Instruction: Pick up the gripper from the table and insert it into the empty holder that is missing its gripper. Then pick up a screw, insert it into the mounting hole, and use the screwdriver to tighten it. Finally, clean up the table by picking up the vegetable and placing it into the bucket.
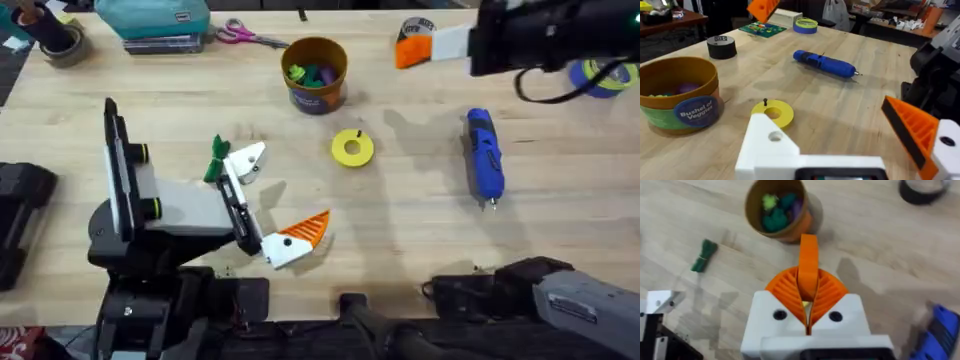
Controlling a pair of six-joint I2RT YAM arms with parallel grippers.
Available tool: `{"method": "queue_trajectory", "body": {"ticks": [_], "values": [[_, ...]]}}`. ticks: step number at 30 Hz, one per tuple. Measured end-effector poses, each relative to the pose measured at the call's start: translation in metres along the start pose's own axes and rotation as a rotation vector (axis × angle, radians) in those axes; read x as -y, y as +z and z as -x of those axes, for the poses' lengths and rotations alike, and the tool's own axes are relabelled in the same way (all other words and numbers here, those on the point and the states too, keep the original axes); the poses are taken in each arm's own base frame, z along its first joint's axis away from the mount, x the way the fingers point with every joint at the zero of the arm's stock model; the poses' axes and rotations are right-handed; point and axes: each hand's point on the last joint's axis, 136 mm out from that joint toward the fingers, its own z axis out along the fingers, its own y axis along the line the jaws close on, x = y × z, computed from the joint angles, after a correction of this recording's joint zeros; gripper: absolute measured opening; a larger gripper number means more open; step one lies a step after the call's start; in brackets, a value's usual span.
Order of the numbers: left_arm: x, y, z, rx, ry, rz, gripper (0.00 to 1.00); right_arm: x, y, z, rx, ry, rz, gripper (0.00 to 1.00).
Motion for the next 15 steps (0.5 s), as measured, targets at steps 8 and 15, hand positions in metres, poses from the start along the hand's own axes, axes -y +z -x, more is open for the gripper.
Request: {"method": "queue_trajectory", "body": {"ticks": [8, 15], "values": [[0.0, 0.0, 0.0, 0.0, 0.0, 0.0, 0.985, -0.033, 0.023, 0.029, 0.216, -0.006, 0.261, 0.01], [0.0, 0.0, 0.0, 0.0, 0.0, 0.0, 0.985, -0.054, 0.025, 0.038, 0.346, 0.07, 0.461, 0.01]]}}
